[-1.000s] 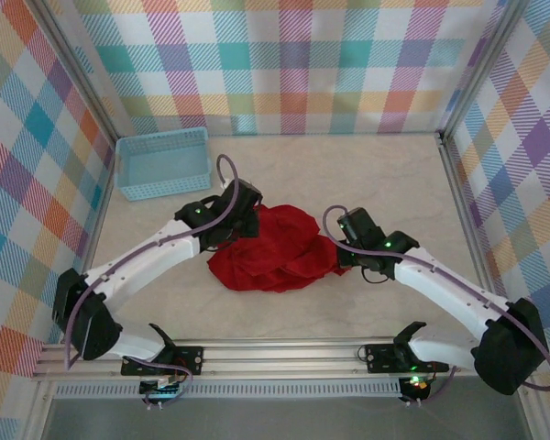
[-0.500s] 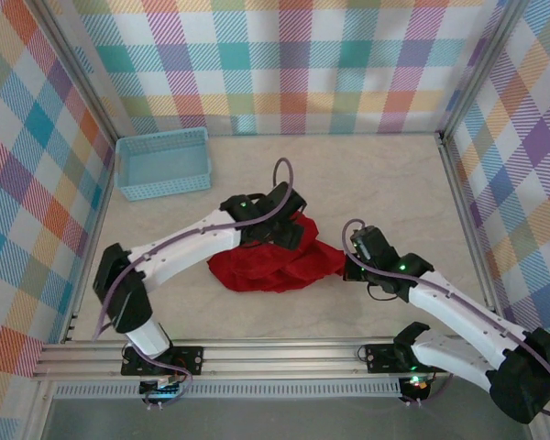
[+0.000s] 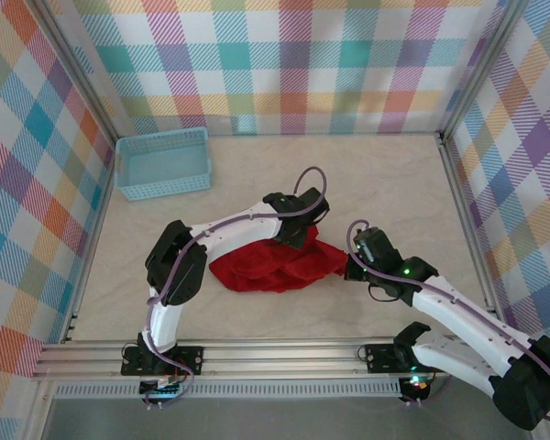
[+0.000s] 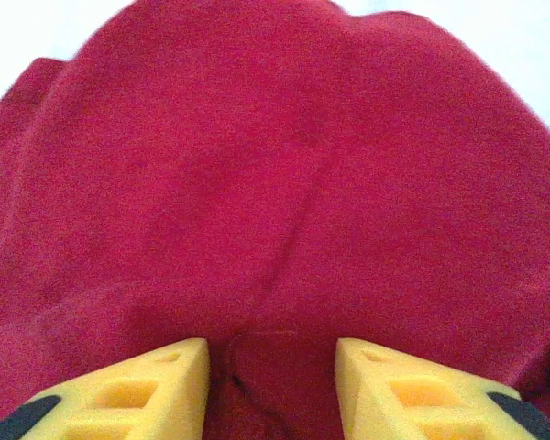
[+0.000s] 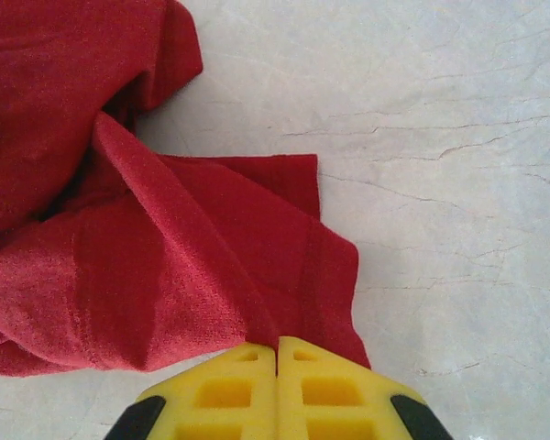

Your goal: Fold the inside-out t-shirt

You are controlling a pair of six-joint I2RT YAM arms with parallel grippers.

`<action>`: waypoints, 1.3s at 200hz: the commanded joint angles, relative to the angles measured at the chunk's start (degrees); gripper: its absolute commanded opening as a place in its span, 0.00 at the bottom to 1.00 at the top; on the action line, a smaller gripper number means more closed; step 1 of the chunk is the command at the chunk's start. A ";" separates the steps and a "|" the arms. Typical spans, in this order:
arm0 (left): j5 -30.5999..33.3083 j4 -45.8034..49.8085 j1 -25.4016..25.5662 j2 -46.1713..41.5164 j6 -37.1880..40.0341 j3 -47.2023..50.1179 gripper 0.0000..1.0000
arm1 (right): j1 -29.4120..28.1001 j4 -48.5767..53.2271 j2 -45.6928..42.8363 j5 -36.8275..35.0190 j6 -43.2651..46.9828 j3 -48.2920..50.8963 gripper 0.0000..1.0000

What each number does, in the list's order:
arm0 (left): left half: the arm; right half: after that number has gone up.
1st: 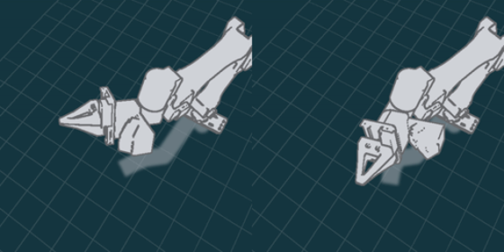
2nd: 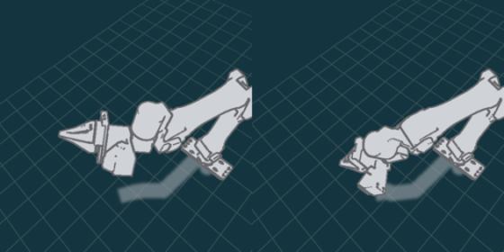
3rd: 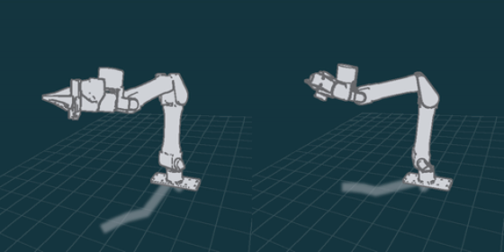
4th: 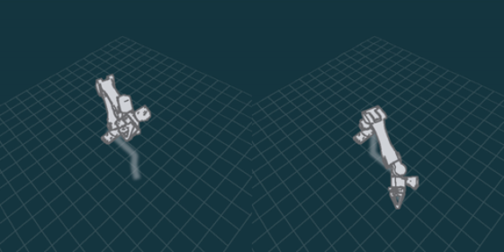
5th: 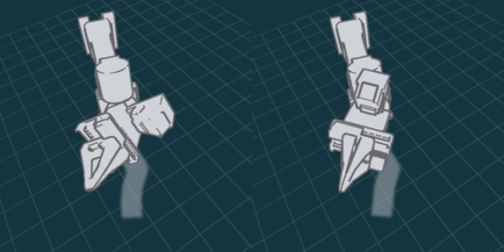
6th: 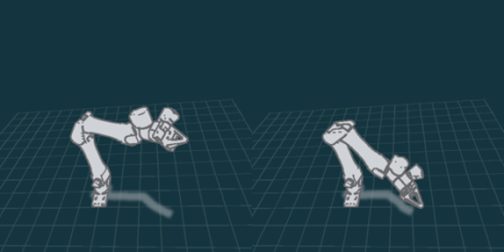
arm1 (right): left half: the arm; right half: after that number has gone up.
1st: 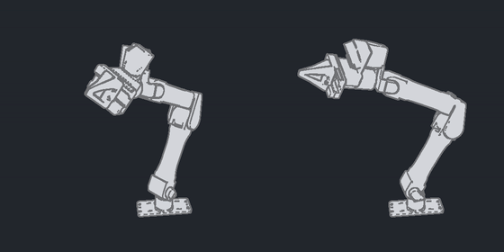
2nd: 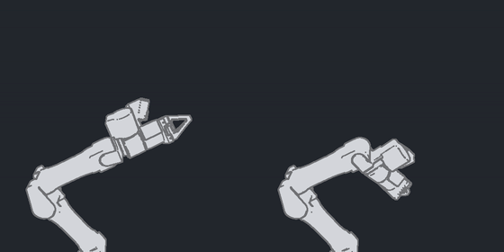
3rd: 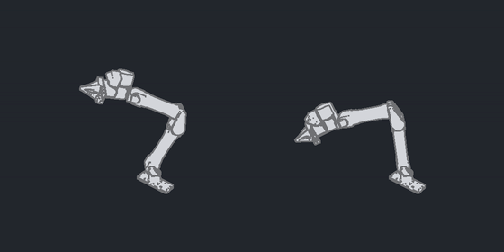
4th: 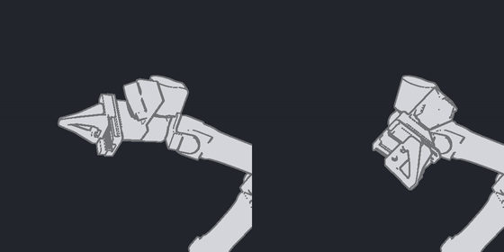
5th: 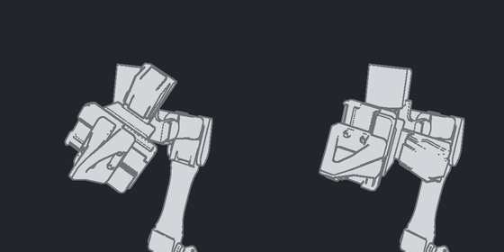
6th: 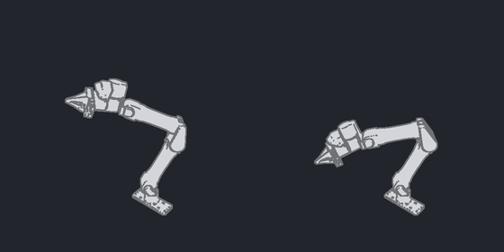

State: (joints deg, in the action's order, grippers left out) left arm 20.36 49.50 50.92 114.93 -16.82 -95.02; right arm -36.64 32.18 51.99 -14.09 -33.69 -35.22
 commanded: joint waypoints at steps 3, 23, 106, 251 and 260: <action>6.50 1.14 -1.05 -0.55 -0.43 -0.92 0.20 | 0.26 1.36 -0.97 -2.53 0.11 -0.39 0.00; 6.70 -0.60 -1.89 -3.33 -1.26 0.73 0.02 | 0.30 2.82 -1.09 -4.67 0.72 -1.44 0.00; 8.65 -6.54 -12.51 -34.93 -8.16 5.31 0.00 | 11.49 13.96 -3.50 -9.26 9.59 -19.46 0.00; -22.59 -15.20 -10.96 -26.39 -7.89 15.03 0.56 | 16.17 15.86 -1.11 0.20 17.19 -30.54 0.00; -24.21 -16.88 -9.50 -23.54 -8.21 14.96 0.60 | 16.16 15.87 -0.86 -0.27 17.10 -30.22 0.00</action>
State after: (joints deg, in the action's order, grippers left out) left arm 5.41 35.99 36.10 85.97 -25.65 -80.75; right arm -20.58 49.01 51.33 -15.16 -15.99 -66.00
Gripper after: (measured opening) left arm 0.537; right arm 0.067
